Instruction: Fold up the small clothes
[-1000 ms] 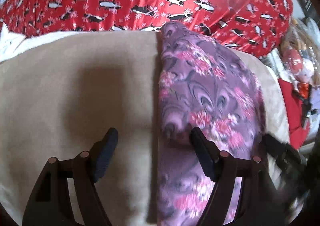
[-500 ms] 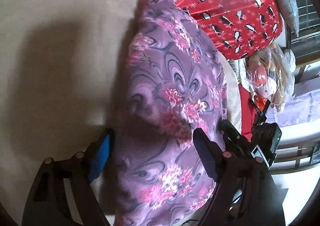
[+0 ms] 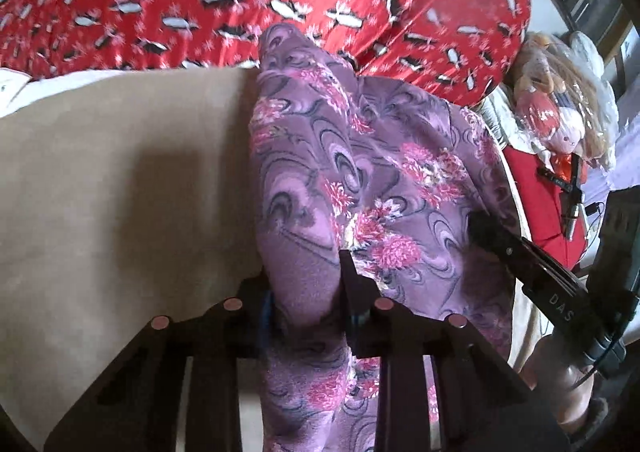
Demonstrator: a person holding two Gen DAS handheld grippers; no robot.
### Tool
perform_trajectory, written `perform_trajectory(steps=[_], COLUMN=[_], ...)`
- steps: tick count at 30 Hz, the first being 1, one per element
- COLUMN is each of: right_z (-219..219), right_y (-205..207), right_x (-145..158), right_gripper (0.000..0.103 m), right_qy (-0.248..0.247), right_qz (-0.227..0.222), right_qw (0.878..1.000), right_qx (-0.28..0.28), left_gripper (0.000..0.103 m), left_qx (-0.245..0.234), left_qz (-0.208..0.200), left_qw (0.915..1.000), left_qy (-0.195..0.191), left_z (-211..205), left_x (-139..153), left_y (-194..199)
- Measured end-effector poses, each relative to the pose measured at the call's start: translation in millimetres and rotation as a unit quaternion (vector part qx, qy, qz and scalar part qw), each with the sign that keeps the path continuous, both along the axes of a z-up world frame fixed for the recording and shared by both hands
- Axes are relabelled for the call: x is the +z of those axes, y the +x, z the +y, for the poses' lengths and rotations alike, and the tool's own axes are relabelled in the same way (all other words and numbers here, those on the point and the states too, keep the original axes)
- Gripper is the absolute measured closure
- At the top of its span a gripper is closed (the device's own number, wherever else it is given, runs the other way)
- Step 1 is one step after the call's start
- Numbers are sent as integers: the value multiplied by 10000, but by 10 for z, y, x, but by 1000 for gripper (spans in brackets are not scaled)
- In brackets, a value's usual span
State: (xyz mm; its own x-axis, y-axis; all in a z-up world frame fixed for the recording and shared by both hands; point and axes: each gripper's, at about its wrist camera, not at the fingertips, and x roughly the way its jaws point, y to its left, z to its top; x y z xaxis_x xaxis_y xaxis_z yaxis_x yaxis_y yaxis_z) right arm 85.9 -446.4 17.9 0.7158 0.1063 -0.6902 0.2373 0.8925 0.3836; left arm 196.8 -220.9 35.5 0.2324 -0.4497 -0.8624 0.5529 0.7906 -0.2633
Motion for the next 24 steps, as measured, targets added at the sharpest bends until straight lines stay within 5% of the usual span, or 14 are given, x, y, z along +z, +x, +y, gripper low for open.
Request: perform_trajectory(steps=[12,24], right_z=[723,1223], right_y=[-443,-567], right_x=[234,-56], right_gripper=[86,86], right_qy=[216,495], right_qz=[-78,255], right_qw=[9995,9975], right_qx=[200,435], left_gripper=[78,77], left_qx=[252,550], left_qz=[-182,187], left_qw=[9994,9979], left_qy=[124,289], left_z=[740,1300], left_x=[366,60], left_y=[-360,-509])
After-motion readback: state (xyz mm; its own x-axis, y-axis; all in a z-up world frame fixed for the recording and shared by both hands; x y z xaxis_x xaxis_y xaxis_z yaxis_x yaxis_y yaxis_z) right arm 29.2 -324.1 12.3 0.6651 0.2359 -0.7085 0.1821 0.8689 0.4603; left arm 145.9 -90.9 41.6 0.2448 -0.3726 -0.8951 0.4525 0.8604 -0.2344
